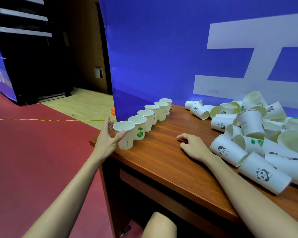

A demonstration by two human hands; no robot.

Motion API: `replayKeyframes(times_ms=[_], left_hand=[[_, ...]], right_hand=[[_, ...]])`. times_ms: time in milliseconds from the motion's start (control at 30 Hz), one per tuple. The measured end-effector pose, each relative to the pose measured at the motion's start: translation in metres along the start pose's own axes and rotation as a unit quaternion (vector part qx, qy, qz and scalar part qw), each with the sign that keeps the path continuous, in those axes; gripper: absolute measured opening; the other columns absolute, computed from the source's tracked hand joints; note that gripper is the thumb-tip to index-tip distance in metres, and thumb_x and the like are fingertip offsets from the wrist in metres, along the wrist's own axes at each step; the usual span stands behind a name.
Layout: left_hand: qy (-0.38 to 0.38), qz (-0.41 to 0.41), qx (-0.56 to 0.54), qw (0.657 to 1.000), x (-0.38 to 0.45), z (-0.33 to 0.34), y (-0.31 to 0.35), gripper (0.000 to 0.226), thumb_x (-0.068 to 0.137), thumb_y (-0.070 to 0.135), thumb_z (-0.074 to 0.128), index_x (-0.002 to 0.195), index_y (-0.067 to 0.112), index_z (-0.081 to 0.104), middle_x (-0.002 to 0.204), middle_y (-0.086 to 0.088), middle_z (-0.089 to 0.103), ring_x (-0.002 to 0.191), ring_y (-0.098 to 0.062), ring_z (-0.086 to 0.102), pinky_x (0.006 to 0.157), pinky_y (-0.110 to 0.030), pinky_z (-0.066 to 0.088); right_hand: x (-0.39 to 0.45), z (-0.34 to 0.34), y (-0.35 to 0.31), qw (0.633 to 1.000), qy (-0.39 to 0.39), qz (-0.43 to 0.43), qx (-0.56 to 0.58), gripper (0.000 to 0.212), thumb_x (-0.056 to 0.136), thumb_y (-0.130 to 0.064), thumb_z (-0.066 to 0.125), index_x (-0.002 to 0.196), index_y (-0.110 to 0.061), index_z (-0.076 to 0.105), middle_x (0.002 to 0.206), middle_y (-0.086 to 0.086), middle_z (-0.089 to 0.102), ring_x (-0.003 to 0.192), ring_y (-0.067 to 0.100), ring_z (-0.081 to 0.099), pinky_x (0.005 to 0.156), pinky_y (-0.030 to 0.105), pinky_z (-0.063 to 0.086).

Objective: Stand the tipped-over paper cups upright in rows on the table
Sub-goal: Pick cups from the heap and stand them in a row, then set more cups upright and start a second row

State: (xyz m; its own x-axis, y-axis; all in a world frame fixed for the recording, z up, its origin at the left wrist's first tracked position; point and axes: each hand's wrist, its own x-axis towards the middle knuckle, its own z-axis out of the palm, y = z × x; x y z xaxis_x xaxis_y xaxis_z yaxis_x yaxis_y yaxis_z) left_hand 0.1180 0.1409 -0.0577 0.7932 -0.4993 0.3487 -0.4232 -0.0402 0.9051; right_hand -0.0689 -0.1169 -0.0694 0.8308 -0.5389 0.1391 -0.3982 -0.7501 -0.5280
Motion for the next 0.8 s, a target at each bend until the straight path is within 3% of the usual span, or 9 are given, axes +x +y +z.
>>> replayKeyframes(times_ms=[133,233,367,467,633,800], left_hand=[[0.047,0.057,0.000,0.997,-0.001,-0.001,0.018,0.105,0.062,0.070,0.061,0.149,0.020,0.030,0.148,0.001,0.041,0.134,-0.010,0.040,0.108,-0.028,0.034],[0.069,0.118,-0.004,0.991,0.001,0.004,0.043,0.075,0.075,0.056,0.065,0.138,0.020,0.046,0.134,0.007,0.052,0.123,-0.005,0.049,0.101,-0.020,0.039],[0.091,0.163,-0.008,0.982,0.002,0.030,0.077,0.032,0.089,0.018,0.064,0.121,0.020,0.058,0.117,0.005,0.063,0.108,-0.004,0.058,0.091,-0.015,0.046],[0.068,0.165,-0.009,0.984,-0.004,0.056,0.088,0.024,0.089,0.014,0.062,0.112,0.020,0.063,0.105,0.009,0.067,0.099,0.000,0.061,0.081,-0.010,0.048],[0.003,0.166,0.005,0.986,-0.015,0.092,0.080,0.019,0.088,0.010,0.062,0.103,0.022,0.065,0.096,0.014,0.065,0.093,0.002,0.061,0.075,-0.005,0.045],[-0.076,0.148,-0.002,0.986,-0.023,0.118,0.066,0.021,0.087,0.010,0.062,0.105,0.020,0.066,0.095,0.010,0.068,0.089,0.000,0.062,0.077,-0.011,0.048]], right_hand=[[-0.002,-0.007,-0.007,1.000,-0.013,0.011,0.009,0.043,0.090,-0.016,0.053,0.133,-0.022,0.055,0.135,-0.001,0.059,0.127,0.016,0.051,0.106,0.031,0.039],[-0.007,-0.025,-0.015,1.000,0.024,0.005,0.014,0.044,0.090,-0.018,0.055,0.134,-0.022,0.054,0.137,0.000,0.056,0.123,0.019,0.053,0.103,0.033,0.041],[-0.018,-0.056,-0.022,0.989,0.097,-0.007,-0.115,0.051,0.084,-0.025,0.059,0.135,-0.026,0.053,0.136,0.002,0.055,0.125,0.026,0.048,0.102,0.043,0.040],[-0.032,-0.073,-0.022,0.973,0.110,0.048,-0.197,0.060,0.081,-0.033,0.062,0.139,-0.026,0.048,0.143,0.004,0.044,0.126,0.030,0.043,0.102,0.044,0.034],[-0.050,-0.078,-0.006,0.946,0.064,0.138,-0.286,0.072,0.077,-0.046,0.067,0.141,-0.024,0.040,0.144,0.010,0.036,0.132,0.035,0.035,0.107,0.047,0.027],[-0.045,-0.067,0.017,0.951,0.037,0.142,-0.273,0.065,0.081,-0.032,0.063,0.141,-0.028,0.039,0.151,0.010,0.028,0.144,0.033,0.020,0.109,0.050,0.032]])
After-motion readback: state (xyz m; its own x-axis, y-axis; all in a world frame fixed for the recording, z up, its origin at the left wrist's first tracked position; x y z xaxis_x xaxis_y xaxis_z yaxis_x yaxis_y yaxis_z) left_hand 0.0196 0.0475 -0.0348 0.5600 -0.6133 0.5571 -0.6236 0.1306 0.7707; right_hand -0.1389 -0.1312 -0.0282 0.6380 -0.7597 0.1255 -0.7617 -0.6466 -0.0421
